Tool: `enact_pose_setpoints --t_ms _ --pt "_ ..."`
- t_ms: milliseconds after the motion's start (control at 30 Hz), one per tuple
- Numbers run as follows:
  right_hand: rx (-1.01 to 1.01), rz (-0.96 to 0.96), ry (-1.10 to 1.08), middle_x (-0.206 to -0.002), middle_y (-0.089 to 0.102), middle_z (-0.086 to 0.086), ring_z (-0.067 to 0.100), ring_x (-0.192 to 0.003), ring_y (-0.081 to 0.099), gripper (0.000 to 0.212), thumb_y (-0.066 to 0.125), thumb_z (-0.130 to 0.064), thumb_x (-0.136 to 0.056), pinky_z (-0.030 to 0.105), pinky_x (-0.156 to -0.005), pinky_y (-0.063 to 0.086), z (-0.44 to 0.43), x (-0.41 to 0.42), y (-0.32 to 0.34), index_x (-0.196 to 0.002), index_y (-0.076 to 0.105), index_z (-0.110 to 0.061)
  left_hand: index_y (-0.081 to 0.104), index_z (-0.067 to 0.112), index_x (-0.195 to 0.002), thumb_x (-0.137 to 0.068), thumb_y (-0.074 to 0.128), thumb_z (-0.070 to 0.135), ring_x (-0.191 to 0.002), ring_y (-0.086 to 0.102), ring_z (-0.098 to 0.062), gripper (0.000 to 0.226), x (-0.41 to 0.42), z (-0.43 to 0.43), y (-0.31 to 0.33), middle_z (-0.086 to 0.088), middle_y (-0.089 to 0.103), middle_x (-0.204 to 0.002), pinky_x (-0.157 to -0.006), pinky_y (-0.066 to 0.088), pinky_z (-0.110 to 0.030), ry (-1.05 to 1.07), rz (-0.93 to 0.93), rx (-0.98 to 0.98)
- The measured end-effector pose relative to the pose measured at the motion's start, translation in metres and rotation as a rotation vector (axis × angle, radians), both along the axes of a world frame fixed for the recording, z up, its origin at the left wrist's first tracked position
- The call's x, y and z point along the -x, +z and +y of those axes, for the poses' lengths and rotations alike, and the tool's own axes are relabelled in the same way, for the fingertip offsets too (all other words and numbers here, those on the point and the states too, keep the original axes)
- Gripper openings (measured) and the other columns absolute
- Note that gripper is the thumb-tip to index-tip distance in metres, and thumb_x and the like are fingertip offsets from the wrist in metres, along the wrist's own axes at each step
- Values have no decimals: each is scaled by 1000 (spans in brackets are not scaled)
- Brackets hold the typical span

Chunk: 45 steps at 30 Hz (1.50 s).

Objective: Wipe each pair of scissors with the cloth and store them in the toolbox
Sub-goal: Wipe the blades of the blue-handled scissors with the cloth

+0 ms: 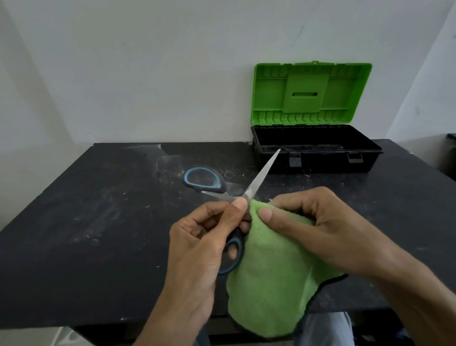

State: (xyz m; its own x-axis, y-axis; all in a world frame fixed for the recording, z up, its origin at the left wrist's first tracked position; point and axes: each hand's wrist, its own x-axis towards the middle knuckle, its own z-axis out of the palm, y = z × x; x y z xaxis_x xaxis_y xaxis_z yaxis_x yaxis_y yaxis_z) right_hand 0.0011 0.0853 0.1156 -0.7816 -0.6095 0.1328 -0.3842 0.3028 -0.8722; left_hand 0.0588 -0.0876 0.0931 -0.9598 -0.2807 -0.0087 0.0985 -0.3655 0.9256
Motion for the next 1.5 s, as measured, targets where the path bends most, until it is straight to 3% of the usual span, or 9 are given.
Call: enact_pose_setpoints --t_ms 233,533,800,933,1000,1200,1500 --pt "-30 37 -76 -69 75 2 8 -57 68 32 67 -45 -91 26 -54 53 16 0 9 -75 82 -21 76 15 -67 -72 74 28 -42 44 -5 14 1 -8 1 -6 67 -64 -36 34 -12 66 12 -13" --pt "-23 25 -79 -83 83 1 25 -77 80 22 71 -42 -93 53 -71 64 6 -1 6 -89 86 -27 77 14 -69 -76 74 24 -44 47 -7 13 0 -6 0 -9 66 -65 -37 36 -13 45 25 37" --pt "44 51 -173 -81 84 -2 23 -75 81 20 74 -44 -88 55 -71 65 8 1 3 -91 88 -29 76 15 -70 -77 74 26 -48 51 -8 13 3 -4 0 -10 68 -68 -41 40 -15 60 12 46" --pt "-12 44 -84 -84 84 -7 12 -76 80 19 72 -38 -94 35 -66 64 6 0 -1 -96 87 -28 78 14 -77 -79 74 25 -56 57 -13 12 2 -5 -1 -15 73 -75 -45 46 -16 46 13 72" --pt "-14 36 -82 -83 83 -7 12 -75 80 19 72 -39 -93 31 -65 62 10 0 0 -94 87 -28 78 14 -76 -78 74 25 -56 58 -14 11 0 -5 -2 -12 71 -69 -45 47 -17 38 10 80" --pt "-5 35 -105 -83 83 5 29 -77 79 21 72 -38 -90 53 -72 62 22 -1 5 -87 87 -23 77 11 -80 -79 73 22 -56 60 -9 11 -1 -5 0 -8 69 -65 -43 45 -15 62 8 65" --pt "-11 21 -114 -84 84 0 23 -78 81 19 73 -36 -90 50 -74 65 31 -4 9 -88 88 -23 76 8 -80 -81 72 21 -50 57 -8 13 -3 -4 5 -8 68 -63 -40 45 -14 73 -46 43"
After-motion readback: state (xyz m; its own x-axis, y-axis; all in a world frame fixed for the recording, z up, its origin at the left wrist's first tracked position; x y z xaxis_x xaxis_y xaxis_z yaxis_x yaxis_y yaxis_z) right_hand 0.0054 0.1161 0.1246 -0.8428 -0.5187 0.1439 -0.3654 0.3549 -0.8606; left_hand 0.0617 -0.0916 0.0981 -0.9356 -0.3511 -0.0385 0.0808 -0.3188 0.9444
